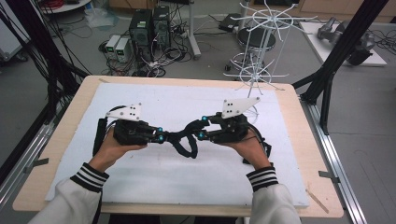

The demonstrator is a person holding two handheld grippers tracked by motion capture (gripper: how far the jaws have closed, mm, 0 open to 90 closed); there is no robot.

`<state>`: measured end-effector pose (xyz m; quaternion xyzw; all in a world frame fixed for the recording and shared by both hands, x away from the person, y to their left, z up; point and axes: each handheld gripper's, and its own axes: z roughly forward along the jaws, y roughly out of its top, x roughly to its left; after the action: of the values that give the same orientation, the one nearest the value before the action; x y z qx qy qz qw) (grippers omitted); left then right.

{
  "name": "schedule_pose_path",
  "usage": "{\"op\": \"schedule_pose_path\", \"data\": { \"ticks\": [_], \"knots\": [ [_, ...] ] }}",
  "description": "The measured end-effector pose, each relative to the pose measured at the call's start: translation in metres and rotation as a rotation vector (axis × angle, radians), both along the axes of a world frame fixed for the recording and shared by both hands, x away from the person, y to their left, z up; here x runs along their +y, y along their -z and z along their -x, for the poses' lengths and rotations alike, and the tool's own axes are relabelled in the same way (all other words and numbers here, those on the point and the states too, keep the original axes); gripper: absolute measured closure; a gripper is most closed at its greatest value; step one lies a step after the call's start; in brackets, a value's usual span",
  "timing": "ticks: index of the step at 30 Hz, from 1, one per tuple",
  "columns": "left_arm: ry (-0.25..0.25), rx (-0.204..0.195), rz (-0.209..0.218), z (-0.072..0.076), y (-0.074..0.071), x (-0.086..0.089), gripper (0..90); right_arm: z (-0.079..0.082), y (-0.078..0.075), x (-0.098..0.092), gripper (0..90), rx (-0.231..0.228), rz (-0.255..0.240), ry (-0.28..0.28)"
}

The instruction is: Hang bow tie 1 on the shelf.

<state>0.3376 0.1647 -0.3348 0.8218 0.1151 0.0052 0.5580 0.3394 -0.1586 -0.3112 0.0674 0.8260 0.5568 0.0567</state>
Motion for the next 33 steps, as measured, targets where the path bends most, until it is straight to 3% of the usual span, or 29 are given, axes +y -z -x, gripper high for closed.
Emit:
{"op": "schedule_pose_path", "data": {
  "ticks": [4,9,17,20,21,22,23,24,27,29,33],
  "knots": [
    [-0.001,0.003,-0.003,0.0,0.0,0.0,87.3,0.0,0.0,0.001,74.5,0.0,-0.002,-0.011],
    [-0.007,0.006,-0.002,-0.001,0.001,0.0,87.3,0.002,0.0,0.002,85.0,0.004,0.002,-0.045],
    [-0.017,0.007,0.014,-0.001,0.002,0.001,85.1,0.004,-0.001,0.002,86.7,0.002,0.004,-0.061],
    [-0.048,-0.013,0.026,-0.001,0.001,0.003,70.8,0.004,-0.002,0.001,86.7,-0.002,-0.002,-0.055],
    [-0.054,-0.025,0.038,0.0,0.001,0.004,62.2,0.004,-0.002,0.0,86.7,0.0,-0.007,-0.055],
    [-0.073,-0.035,0.048,0.001,0.002,0.004,62.2,0.005,-0.003,-0.001,86.7,-0.001,-0.008,-0.047],
    [-0.096,-0.038,0.055,0.001,0.002,0.004,39.2,0.005,-0.003,-0.001,86.7,-0.005,-0.014,-0.043],
    [-0.109,-0.034,0.054,0.0,0.002,0.004,39.2,0.005,-0.003,-0.001,86.7,-0.005,-0.014,-0.043],
    [-0.164,-0.048,0.058,-0.001,0.004,0.004,10.8,0.005,-0.003,-0.003,86.6,-0.005,-0.016,-0.031],
    [-0.194,-0.076,0.08,-0.001,0.003,0.007,8.5,0.005,-0.004,-0.003,86.6,-0.012,-0.019,-0.025],
    [-0.216,-0.085,0.109,-0.001,0.002,0.013,8.2,0.005,-0.004,-0.004,86.6,-0.015,-0.022,-0.018]
  ]
}}
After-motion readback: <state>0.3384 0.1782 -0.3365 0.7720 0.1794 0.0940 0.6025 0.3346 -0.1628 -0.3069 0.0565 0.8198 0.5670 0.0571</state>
